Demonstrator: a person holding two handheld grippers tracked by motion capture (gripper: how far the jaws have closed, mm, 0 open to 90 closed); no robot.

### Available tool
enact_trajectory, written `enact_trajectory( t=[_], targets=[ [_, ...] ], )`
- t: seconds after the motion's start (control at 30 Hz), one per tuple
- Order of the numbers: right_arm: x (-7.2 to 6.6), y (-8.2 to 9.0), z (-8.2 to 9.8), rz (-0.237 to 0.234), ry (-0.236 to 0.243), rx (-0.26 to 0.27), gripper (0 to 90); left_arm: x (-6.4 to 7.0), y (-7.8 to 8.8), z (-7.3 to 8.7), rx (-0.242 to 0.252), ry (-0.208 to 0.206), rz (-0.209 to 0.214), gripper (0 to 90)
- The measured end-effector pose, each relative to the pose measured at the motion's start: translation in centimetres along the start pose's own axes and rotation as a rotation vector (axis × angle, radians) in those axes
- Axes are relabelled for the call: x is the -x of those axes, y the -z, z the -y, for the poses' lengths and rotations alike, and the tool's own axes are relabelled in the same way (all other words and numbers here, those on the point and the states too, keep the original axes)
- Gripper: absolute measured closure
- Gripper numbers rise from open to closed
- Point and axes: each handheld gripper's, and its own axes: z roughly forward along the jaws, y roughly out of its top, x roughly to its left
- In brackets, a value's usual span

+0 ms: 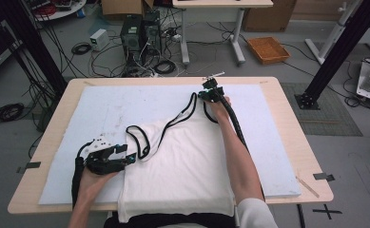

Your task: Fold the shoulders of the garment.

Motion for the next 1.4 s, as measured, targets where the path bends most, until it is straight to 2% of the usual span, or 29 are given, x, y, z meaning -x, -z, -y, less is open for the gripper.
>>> enact_trajectory(
  t=[0.03, 0.1, 0.13, 0.2, 0.27, 0.3, 0.33, 0.37, 0.47, 0.57, 0.77, 0.9, 0.97, 1.07, 1.23, 1.27, 1.33, 1.4],
  targets=[
    [0.0, 0.5, -0.1, -0.019, 0.004, -0.005, 86.4, 0.0, -0.1, 0.0, 0.001, -0.001, 0.001, 43.9],
    [-0.1, 0.9, -0.2, -0.026, 0.011, -0.001, 86.4, 0.0, -0.2, -0.1, 0.0, -0.003, 0.004, 43.8],
    [-0.4, 1.8, -0.3, -0.046, 0.027, 0.017, 86.4, 0.1, -0.3, -0.1, -0.001, -0.002, 0.006, 43.8],
    [-0.9, 2.8, -0.4, -0.076, 0.047, 0.016, 86.4, 0.1, -0.4, -0.2, -0.004, -0.007, 0.005, 43.9],
    [-1.7, 4.2, -0.2, -0.089, 0.079, 0.033, 86.4, 0.2, -0.6, -0.3, -0.005, -0.01, 0.009, 43.8],
    [-1.7, 4.2, -0.2, -0.089, 0.079, 0.033, 86.4, 0.2, -0.6, -0.3, -0.005, -0.01, 0.009, 43.8],
    [-2.0, 4.9, 0.0, -0.105, 0.087, 0.049, 86.4, 0.2, -0.7, -0.4, -0.004, -0.013, 0.012, 43.8],
    [-2.6, 6.4, 0.6, -0.143, 0.095, 0.066, 86.4, 0.2, -0.7, -0.5, -0.004, -0.013, 0.011, 43.9],
    [-4.0, 8.7, 2.1, -0.194, 0.127, 0.077, 86.4, 0.2, -0.7, -0.8, -0.008, -0.021, 0.009, 43.9],
    [-5.6, 10.8, 3.8, -0.224, 0.163, 0.101, 86.3, 0.1, -0.6, -1.1, -0.002, -0.02, 0.009, 43.9],
    [-8.9, 15.1, 8.2, -0.292, 0.22, 0.124, 86.1, 0.1, -0.5, -1.7, 0.011, -0.021, 0.013, 43.9],
    [-9.6, 17.2, 11.7, -0.311, 0.208, 0.14, 86.0, 0.0, -0.6, -1.9, 0.007, -0.02, 0.016, 44.0],
    [-9.5, 17.9, 13.3, -0.352, 0.171, 0.147, 86.1, 0.1, -0.7, -2.0, 0.005, -0.02, 0.023, 44.0],
    [-9.7, 18.5, 15.6, -0.349, 0.181, 0.119, 85.9, 0.2, -1.0, -2.0, -0.002, -0.019, 0.03, 44.3],
    [-9.7, 18.4, 17.6, -0.331, 0.187, 0.065, 84.0, 0.4, -1.3, -2.1, -0.009, -0.018, 0.039, 44.9],
    [-9.8, 18.3, 18.0, -0.321, 0.202, 0.05, 81.8, 0.5, -1.4, -2.1, -0.014, -0.021, 0.041, 45.2],
    [-10.0, 18.3, 18.2, -0.312, 0.205, 0.036, 70.3, 0.7, -1.6, -2.1, -0.024, -0.027, 0.051, 45.7],
    [-10.1, 19.0, 18.1, -0.304, 0.193, 0.064, 66.9, 1.2, -2.0, -2.1, -0.047, -0.044, 0.059, 46.4]
  ],
)
